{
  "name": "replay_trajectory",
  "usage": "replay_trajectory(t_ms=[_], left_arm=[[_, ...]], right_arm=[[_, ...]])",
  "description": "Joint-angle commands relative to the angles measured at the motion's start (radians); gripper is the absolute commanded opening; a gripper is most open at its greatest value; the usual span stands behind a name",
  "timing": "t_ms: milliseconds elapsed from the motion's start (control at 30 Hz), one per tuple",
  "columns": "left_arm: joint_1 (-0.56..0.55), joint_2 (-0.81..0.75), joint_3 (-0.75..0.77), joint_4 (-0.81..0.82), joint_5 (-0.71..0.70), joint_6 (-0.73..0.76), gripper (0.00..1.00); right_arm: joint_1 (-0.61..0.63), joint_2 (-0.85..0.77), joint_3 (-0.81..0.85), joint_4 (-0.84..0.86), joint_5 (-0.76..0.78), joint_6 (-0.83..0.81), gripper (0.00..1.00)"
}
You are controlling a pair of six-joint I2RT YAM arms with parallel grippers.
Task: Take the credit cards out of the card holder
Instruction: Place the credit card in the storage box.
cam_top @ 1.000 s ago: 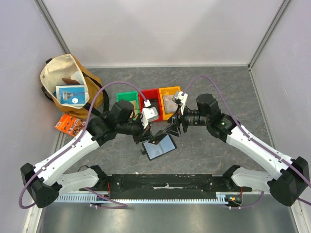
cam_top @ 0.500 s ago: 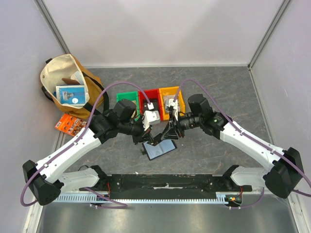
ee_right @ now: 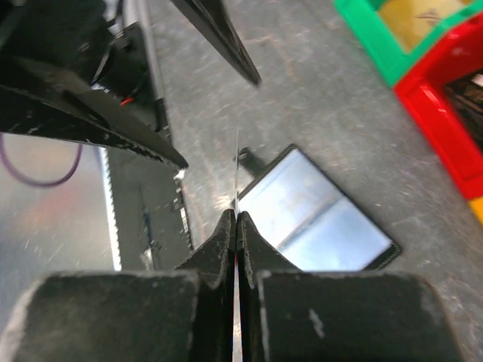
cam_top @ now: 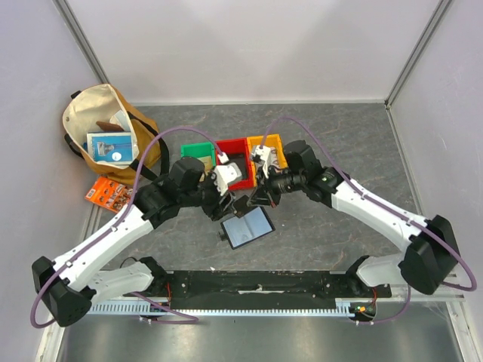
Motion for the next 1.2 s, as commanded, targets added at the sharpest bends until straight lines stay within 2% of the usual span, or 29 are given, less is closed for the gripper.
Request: replay_trajectory(t_ms=[0, 100, 200, 300, 500, 633, 800, 867, 967, 1167], left_arm=[[0.061, -0.093, -0.074, 0.205, -0.481, -0.133, 0.73], [0.108, -0.156, -0.129, 0.275, -0.784, -0.202, 0.82], [0.168, -0.225, -0.169, 0.315, -0.918, -0.287, 0.87], [0.188, -0.274, -0.193, 0.351, -0.941, -0.305, 0.88], [0.195, -0.34, -0.24, 0.412, -0.993, -0.282, 0.92], [0.202, -0.36, -0.252, 0.426, -0.99, -0.272, 0.92], [0.207, -0.357, -0.247, 0.421, -0.975, -0.281, 0.92], [0.21, -0.36, -0.244, 0.417, -0.977, -0.287, 0.92], [0.211, -0.363, -0.246, 0.418, -0.97, -0.287, 0.92], [0.214, -0.348, -0.241, 0.411, -0.915, -0.301, 0.9]], right_arm=[[-0.011, 0.088, 0.112, 0.03, 0.234, 0.123, 0.0], [-0.018, 0.176, 0.184, 0.032, 0.381, 0.203, 0.0], [-0.022, 0.263, 0.259, 0.048, 0.51, 0.281, 0.0], [-0.025, 0.366, 0.346, 0.044, 0.569, 0.343, 0.0], [-0.027, 0.579, 0.504, 0.041, 0.569, 0.467, 0.0], [-0.027, 0.66, 0.552, 0.03, 0.595, 0.515, 0.0], [-0.027, 0.731, 0.586, 0.03, 0.552, 0.545, 0.0], [-0.027, 0.746, 0.592, 0.018, 0.559, 0.559, 0.03], [-0.027, 0.73, 0.577, -0.004, 0.642, 0.561, 0.16], [-0.027, 0.587, 0.485, -0.014, 0.8, 0.504, 0.52]])
